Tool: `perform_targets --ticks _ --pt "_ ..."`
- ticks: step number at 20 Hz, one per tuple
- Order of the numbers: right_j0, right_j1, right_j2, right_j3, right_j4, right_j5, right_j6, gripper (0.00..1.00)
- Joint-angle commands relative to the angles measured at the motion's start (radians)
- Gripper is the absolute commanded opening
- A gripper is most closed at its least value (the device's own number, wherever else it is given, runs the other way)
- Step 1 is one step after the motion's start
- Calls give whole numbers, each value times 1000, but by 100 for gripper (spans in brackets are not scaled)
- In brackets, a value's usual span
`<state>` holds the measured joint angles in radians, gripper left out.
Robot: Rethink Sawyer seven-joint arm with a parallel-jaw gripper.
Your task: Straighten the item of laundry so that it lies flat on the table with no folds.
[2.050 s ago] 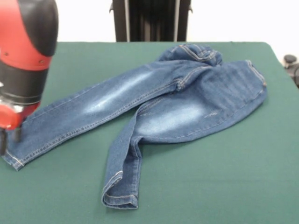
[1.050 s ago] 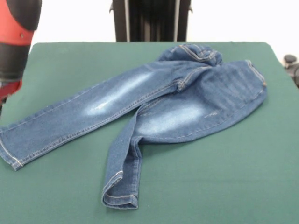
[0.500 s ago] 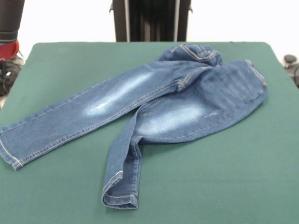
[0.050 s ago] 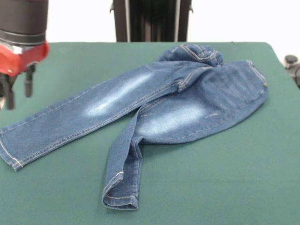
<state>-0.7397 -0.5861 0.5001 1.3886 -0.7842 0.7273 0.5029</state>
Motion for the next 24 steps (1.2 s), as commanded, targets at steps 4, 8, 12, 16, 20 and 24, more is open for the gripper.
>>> perform_targets --ticks 4,8,12,16,20,24 --pt "112 162 115 32 56 149 -158 100" --pt "147 174 108 -7 76 170 -122 100" --pt "163 170 104 -36 95 203 -108 100" --pt "179 149 100 -67 126 247 -88 100" --pt "199 117 90 -101 160 301 -67 100" --pt "217 101 80 -142 178 355 -65 100"
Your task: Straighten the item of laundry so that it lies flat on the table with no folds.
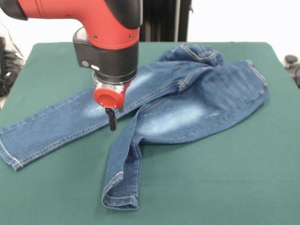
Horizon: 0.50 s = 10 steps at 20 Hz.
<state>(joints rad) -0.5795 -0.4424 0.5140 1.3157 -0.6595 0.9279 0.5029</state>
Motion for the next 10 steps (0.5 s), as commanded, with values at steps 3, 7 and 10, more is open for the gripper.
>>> perform_targets --ticks 3,7,10 --pt "62 -59 66 -86 55 185 -88 100" --pt "68 -75 62 -94 67 202 -69 100" --pt "77 -61 48 -99 81 162 18 100"
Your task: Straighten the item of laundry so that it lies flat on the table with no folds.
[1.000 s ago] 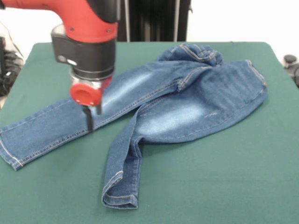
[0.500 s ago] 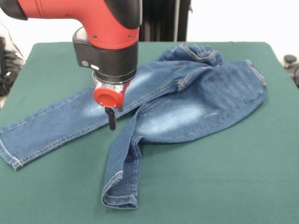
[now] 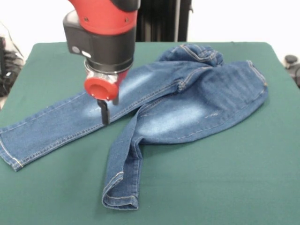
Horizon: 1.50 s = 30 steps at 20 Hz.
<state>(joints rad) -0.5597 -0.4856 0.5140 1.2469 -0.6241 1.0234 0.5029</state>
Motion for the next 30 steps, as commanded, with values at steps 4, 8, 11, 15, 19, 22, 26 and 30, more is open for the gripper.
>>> perform_targets --ticks 4,8,11,15,19,22,26,30 --pt "67 25 12 -49 86 20 170 100" --pt "76 74 -21 -80 156 -35 329 100" --pt "90 131 -35 -136 212 -72 410 100" --pt "125 203 -71 -212 253 -109 501 100" --pt "169 253 -126 -297 257 -103 566 100" --pt "175 250 -156 -289 269 -114 603 100" --pt "189 224 -208 -266 269 -132 681 100" --pt "209 204 -262 -265 233 -127 679 100"
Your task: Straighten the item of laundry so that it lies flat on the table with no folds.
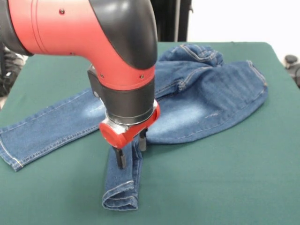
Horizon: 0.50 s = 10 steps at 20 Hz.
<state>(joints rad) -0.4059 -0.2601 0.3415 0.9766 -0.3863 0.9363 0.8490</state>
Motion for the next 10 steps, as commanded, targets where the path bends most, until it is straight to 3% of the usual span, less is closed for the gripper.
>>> perform_targets --ticks 1,7,10 --pt "60 -25 -100 4 -12 -35 330 100" --pt "76 -46 -109 30 5 -45 310 100" --pt "83 -84 -90 47 17 -26 244 100"
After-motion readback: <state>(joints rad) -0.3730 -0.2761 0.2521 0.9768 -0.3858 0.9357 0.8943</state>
